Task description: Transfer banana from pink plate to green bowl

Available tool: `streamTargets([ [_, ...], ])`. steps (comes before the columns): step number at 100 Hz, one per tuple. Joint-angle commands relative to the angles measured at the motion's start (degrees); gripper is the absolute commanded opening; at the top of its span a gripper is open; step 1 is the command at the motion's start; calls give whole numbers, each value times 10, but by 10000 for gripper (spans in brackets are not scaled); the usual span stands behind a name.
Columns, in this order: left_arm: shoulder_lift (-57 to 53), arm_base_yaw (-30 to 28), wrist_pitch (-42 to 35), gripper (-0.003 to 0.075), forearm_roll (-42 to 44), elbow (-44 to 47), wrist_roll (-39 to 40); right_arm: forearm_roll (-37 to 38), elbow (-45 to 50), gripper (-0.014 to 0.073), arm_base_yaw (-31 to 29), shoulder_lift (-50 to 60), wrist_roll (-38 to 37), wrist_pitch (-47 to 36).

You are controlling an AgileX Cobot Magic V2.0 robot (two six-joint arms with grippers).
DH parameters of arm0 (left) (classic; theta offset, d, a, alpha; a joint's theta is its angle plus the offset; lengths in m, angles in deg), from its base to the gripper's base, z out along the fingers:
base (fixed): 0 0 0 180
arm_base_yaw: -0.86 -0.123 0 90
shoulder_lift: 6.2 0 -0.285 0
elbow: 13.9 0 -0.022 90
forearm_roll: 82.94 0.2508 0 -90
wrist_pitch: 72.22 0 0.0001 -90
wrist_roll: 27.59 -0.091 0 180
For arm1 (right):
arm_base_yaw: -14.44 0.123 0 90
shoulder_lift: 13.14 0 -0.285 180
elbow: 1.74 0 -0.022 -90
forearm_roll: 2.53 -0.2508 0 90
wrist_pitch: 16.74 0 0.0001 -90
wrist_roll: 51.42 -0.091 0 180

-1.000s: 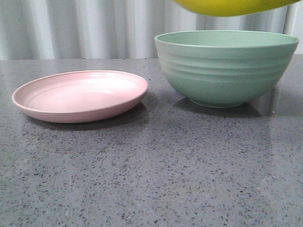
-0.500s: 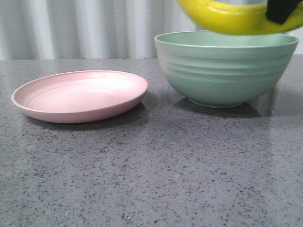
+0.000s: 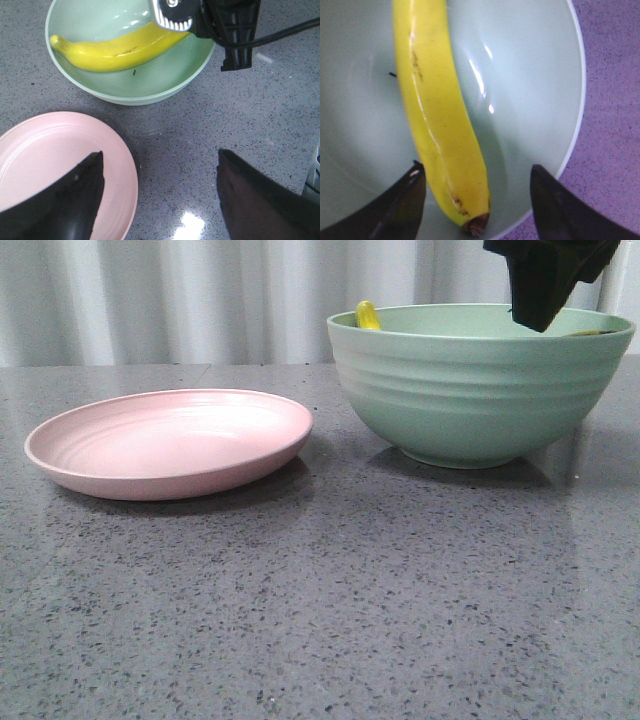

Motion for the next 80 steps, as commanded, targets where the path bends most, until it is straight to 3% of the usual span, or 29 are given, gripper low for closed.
streamTargets([
  [1,-23,0,10,432,-14,-18,6,26,-19,419,-3,19,-3,-21],
  [9,-23,0,10,429,-14,-18,6,26,-23,407,-3,23,-13,-16],
  [16,-23,0,10,406,-14,-18,6,26,-32,345,-3,32,-29,-7],
  [24,-23,0,10,326,-13,-18,6,26,-39,182,-3,48,-42,5],
  [35,-27,0,10,113,-13,-18,6,20,-39,-82,-3,87,-60,11],
  [41,-33,0,10,-22,-11,-18,6,16,-39,-74,-3,114,-76,11],
  [62,-65,0,0,-19,-10,-10,6,-25,6,-74,-3,225,-108,-69],
  [80,-123,0,-85,-19,4,50,6,-44,99,-74,-3,324,-131,-168],
])
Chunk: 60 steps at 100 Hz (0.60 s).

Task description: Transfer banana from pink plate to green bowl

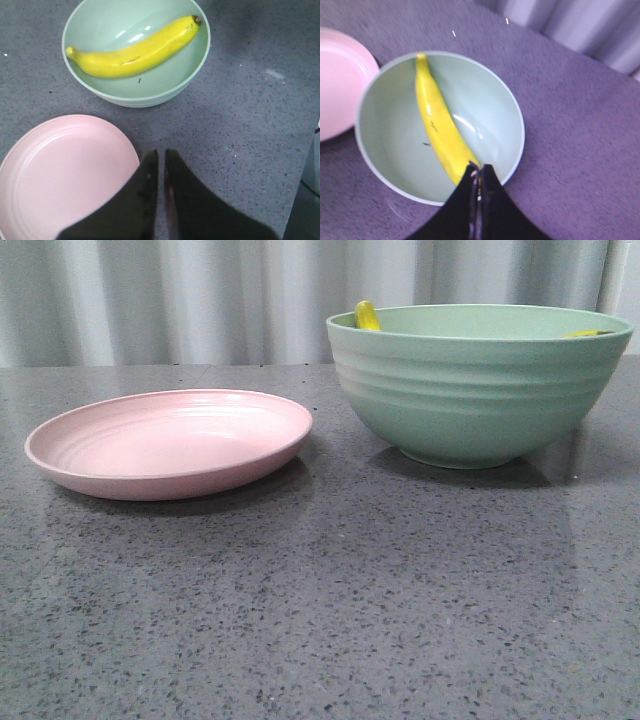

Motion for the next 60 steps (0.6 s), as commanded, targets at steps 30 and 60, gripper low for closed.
streamTargets([
  [30,-206,0,-250,-19,-9,230,5,7,202,-74,-3,214,-35,-219],
  [60,-418,0,-468,-19,-9,520,5,8,336,-74,-3,356,-75,-304],
])
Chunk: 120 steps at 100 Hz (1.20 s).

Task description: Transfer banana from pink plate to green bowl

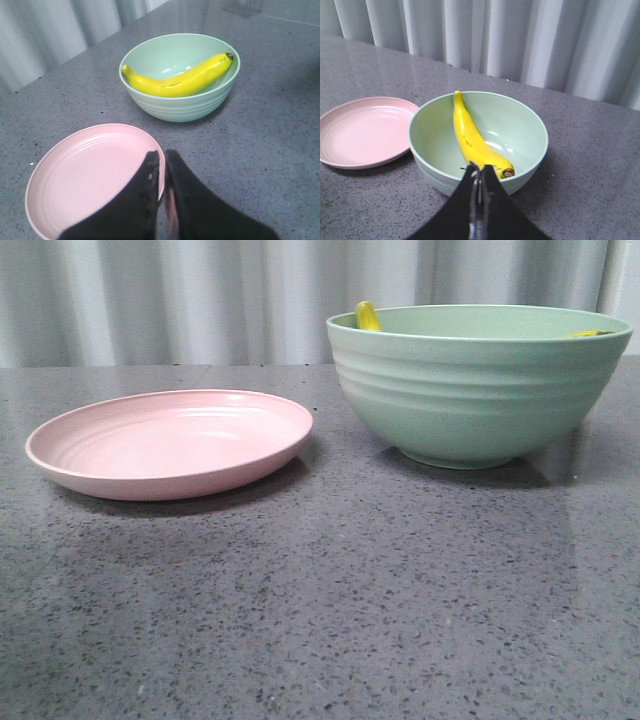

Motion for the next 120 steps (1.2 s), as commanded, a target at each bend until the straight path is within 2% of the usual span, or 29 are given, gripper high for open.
streamTargets([
  [1,-59,0,-108,-19,-11,57,5,12,17,-74,-3,33,-6,-71],
  [18,-174,0,-195,-19,-15,190,5,12,77,-74,-3,110,-9,-81],
  [42,-269,0,-203,-19,-15,290,5,16,119,-74,-3,192,-9,-55],
  [55,-277,0,-203,-19,-15,318,5,16,119,-74,-3,200,-9,-31],
  [99,-277,0,-203,-18,-15,379,5,16,119,-74,-3,200,-9,-32],
  [120,-277,-3,-238,-19,-15,420,5,16,119,-74,-3,200,-9,-32],
])
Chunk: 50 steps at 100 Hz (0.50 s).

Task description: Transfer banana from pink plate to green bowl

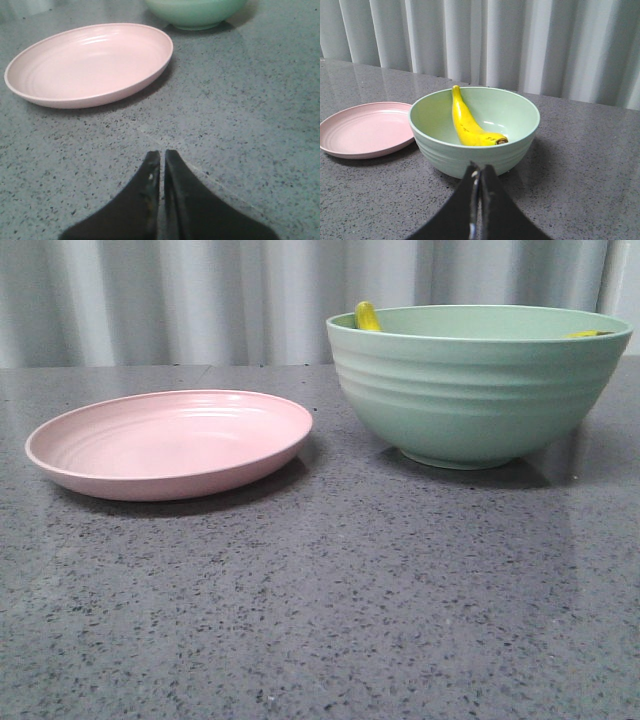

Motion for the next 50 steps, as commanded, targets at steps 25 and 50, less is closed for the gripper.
streamTargets([
  [25,-37,-72,-227,-18,-7,75,5,14,-12,-74,-3,-6,-1,-36],
  [50,-116,-210,-187,-18,-7,75,45,14,-12,-74,-3,-6,-1,-36],
])
